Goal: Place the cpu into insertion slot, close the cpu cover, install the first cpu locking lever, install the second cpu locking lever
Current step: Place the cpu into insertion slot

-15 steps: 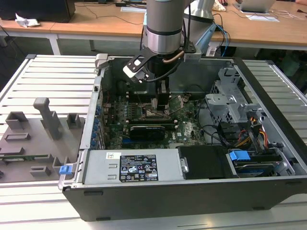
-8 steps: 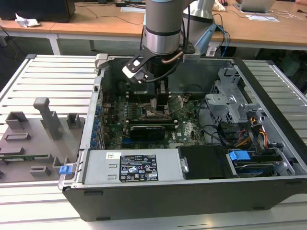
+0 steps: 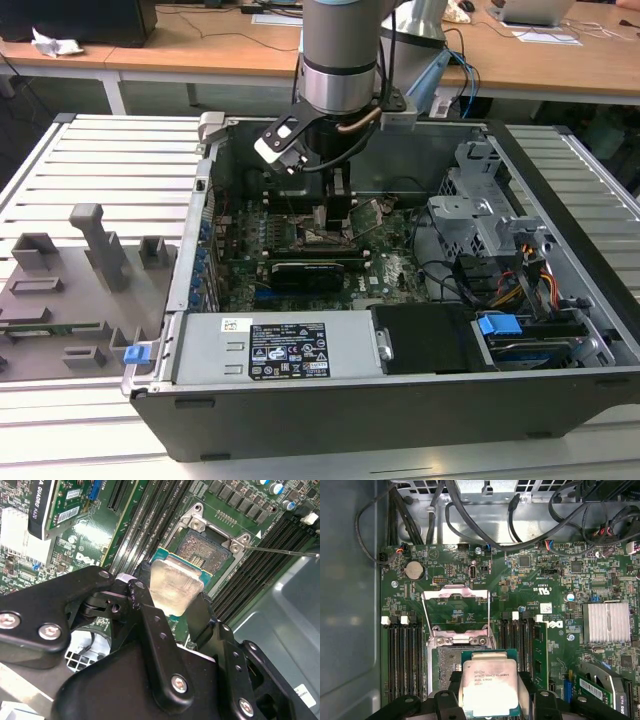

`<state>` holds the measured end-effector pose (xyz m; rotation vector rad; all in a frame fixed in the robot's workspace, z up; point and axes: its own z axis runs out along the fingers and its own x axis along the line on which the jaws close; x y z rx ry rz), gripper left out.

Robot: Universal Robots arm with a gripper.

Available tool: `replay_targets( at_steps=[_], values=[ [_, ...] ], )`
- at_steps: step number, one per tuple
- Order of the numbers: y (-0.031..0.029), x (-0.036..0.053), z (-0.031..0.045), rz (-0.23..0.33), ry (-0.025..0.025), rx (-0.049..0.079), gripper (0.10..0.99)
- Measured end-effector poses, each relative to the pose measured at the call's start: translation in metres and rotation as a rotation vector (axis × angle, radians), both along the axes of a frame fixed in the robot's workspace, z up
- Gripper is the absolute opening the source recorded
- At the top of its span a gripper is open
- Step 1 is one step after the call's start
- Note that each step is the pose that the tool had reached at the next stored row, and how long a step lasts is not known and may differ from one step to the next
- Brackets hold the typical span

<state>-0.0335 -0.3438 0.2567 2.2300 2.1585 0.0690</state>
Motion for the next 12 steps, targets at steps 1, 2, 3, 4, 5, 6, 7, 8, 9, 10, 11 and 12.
replay_targets(
  at_steps=[1,2,3,4,5,6,7,8,9,10,11,12],
  values=[
    [0.0000,0.0000,-0.0001,0.000,0.0000,0.000,0.525],
    [0.0004,0.0000,-0.0005,0.000,-0.0001,0.000,0.525],
    [0.0008,-0.0001,-0.0008,0.000,-0.0001,0.000,0.525],
    [0.0013,-0.0001,-0.0011,0.000,-0.0001,0.000,0.525],
    [0.0021,0.0000,-0.0017,0.000,-0.0001,0.000,0.525],
    [0.0030,0.0000,-0.0025,0.000,-0.0001,0.000,0.525],
    [0.0037,0.0000,-0.0034,0.000,-0.0001,0.000,0.525],
    [0.0044,0.0000,-0.0046,0.000,-0.0002,0.000,0.525],
    [0.0051,0.0000,-0.0055,0.000,0.0000,0.000,0.525],
    [0.0063,-0.0001,-0.0064,0.000,0.0000,0.000,0.525],
    [0.0074,-0.0001,-0.0074,0.000,0.0000,0.000,0.525],
    [0.0082,-0.0002,-0.0083,0.000,-0.0001,0.000,0.525]
  ],
)
